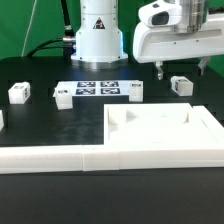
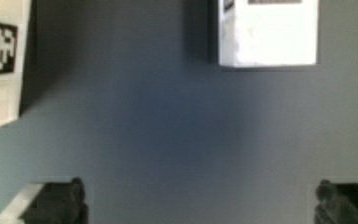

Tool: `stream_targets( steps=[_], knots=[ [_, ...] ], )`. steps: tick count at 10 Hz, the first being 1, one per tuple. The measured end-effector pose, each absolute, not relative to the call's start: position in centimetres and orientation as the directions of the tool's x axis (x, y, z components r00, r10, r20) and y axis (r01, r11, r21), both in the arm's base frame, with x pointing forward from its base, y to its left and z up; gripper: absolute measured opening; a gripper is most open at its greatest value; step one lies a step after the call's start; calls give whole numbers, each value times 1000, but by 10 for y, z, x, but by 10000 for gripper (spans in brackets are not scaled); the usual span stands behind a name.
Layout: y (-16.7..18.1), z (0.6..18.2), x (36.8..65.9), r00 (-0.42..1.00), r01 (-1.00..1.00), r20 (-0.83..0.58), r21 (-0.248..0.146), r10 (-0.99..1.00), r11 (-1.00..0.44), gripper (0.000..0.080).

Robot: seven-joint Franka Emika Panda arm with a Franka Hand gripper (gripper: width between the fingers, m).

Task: Assemble one leg

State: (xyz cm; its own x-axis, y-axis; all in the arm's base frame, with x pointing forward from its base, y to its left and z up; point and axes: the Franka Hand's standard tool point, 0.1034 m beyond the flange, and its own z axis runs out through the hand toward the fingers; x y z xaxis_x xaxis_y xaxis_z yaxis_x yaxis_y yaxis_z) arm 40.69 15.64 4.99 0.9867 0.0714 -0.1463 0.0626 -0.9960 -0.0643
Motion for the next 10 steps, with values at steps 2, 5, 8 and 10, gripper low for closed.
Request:
stream_targets(
  steps=[2,5,8,10],
  knots=[
    [167,49,376,933,86,-349,-33,92,-996,648],
    [175,48,370,823,106,-559,-18,98,-994,648],
    [174,39,361,652,114,-754,-8,81,-993,648],
    [174,32,347,513,131,-855,-6,73,-991,648]
  ],
)
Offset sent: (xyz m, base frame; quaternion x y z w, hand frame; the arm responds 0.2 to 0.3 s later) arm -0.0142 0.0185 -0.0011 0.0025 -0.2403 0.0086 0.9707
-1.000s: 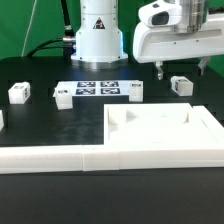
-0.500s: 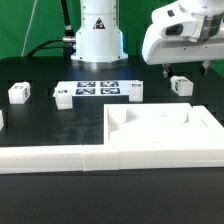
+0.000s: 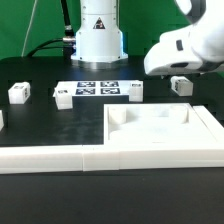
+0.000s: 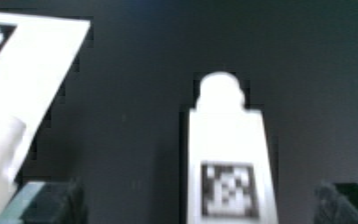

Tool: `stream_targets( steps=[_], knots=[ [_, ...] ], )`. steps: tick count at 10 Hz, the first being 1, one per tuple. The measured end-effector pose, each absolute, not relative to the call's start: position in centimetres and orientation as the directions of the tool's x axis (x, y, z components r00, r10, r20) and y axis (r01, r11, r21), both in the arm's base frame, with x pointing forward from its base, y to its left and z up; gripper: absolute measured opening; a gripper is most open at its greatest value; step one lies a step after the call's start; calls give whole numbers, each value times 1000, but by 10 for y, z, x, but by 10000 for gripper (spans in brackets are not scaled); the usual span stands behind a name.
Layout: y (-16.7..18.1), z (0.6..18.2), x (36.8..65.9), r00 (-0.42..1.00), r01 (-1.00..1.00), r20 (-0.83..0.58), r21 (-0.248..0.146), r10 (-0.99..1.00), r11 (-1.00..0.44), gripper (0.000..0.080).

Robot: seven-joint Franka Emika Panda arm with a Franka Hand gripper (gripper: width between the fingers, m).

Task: Assemble one leg

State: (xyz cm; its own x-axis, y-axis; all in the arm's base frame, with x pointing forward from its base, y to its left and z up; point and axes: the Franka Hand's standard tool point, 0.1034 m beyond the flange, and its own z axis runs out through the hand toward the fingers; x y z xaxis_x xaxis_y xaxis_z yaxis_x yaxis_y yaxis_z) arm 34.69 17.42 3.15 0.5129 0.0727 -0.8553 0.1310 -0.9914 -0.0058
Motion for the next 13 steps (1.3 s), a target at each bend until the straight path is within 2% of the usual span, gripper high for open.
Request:
stream_targets(
  steps=[2,9,10,11,12,13],
  knots=[
    [181,19,344,493,137,-866,-11,78,-991,648],
    [186,8,334,490,155,-867,-16,91,-988,648],
    [187,8,334,490,155,-867,-16,91,-988,559],
    [187,8,334,489,155,-867,-16,91,-988,559],
    [187,8,334,489,155,-867,-16,91,-988,354],
    [186,8,334,489,155,-868,-16,91,-988,354]
  ],
)
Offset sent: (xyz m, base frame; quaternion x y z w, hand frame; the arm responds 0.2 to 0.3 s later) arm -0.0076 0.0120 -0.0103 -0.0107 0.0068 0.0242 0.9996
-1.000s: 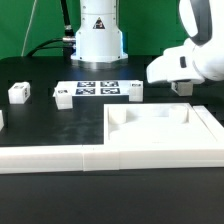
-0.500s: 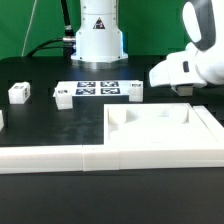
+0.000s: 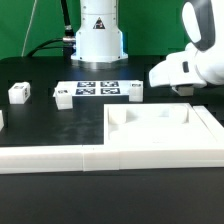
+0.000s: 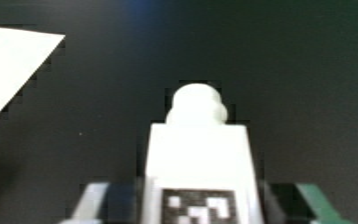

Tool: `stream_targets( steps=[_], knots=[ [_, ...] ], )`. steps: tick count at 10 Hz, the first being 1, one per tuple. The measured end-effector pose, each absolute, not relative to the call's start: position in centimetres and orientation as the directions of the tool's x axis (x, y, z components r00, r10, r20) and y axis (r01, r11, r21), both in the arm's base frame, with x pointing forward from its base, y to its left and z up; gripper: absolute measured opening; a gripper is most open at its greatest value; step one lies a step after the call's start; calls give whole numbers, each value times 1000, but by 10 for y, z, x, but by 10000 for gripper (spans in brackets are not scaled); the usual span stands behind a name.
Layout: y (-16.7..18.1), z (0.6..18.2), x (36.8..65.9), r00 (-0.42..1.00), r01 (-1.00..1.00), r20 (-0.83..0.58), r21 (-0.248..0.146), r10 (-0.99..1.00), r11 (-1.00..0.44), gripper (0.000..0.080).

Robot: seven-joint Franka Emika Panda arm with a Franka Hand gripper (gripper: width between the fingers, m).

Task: Assemble one leg

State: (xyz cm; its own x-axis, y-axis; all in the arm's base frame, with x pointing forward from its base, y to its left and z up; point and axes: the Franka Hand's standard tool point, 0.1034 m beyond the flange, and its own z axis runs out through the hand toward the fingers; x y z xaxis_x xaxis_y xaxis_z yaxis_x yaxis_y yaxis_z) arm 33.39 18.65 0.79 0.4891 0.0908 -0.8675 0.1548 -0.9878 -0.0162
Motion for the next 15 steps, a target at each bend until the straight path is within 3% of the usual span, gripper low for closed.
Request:
stream_targets(
  steps=[1,6,7,11,15],
  knots=[
    [186,8,334,489,155,-868,-16,91,-988,285],
    [186,9,335,488,156,-868,-19,94,-988,286],
    [181,16,340,488,160,-866,-34,109,-987,287],
    [166,78,367,523,144,-847,-25,98,-989,288],
    [167,77,370,546,143,-832,-27,101,-989,288]
  ],
)
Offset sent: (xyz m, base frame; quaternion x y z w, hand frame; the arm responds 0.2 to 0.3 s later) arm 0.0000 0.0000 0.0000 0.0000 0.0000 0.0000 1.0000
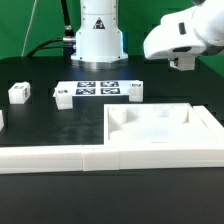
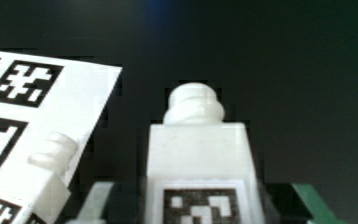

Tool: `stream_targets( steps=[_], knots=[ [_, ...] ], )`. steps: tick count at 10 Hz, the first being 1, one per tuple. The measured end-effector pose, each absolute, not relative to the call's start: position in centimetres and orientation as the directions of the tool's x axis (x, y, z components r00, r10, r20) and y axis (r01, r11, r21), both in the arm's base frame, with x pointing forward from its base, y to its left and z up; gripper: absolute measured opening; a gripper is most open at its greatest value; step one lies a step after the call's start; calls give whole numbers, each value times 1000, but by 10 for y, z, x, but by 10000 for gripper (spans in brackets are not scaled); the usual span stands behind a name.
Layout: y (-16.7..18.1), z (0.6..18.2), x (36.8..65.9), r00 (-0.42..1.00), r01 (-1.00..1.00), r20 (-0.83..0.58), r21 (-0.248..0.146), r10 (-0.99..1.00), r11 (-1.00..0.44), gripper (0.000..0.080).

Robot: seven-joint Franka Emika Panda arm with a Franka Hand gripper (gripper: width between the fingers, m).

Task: Assemble one leg

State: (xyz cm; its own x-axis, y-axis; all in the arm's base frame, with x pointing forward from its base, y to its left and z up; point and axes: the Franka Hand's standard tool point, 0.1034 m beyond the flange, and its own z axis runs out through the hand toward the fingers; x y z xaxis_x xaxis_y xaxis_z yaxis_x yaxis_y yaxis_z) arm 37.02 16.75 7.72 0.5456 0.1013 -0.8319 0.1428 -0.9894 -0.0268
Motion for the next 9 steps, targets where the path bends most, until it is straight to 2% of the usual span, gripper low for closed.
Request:
stream_targets(
  steps=[1,2,3,5,9],
  knots=[
    [169,74,376,581,137,-807,-30,105,-990,288],
    [167,74,392,651,158,-744,-57,148,-986,288],
    [163,85,409,722,173,-669,-74,178,-982,288],
    [159,100,429,828,195,-522,-73,204,-978,288],
    [157,96,442,962,208,-169,-67,216,-976,288]
  ],
)
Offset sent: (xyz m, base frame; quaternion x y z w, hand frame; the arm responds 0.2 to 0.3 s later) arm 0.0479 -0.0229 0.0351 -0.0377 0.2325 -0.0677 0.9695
